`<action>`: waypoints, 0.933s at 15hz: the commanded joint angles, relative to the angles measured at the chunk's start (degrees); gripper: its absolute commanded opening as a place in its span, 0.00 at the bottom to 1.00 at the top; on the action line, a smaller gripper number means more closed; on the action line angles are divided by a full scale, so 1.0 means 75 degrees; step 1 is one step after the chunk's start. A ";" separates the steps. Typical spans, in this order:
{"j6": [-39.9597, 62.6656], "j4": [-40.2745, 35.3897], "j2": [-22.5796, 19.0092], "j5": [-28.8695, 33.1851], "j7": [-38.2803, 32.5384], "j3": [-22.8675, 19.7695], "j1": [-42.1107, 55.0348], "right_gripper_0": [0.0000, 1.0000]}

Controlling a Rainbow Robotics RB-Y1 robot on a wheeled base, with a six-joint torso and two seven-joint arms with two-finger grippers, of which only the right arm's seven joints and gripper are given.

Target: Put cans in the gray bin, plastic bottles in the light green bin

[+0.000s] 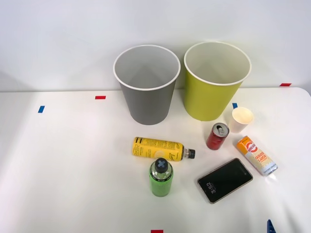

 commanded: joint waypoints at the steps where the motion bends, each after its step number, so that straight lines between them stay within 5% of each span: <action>1: 0.2011 -0.1267 -0.0495 -0.0292 -0.0044 0.0050 0.0006 1.00; 8: 0.6195 -0.3681 -0.2242 -0.1862 -0.0185 0.0191 -0.0181 1.00; 14: 0.9851 -0.3806 -0.3402 -0.3655 -0.0384 -0.0102 -0.2068 1.00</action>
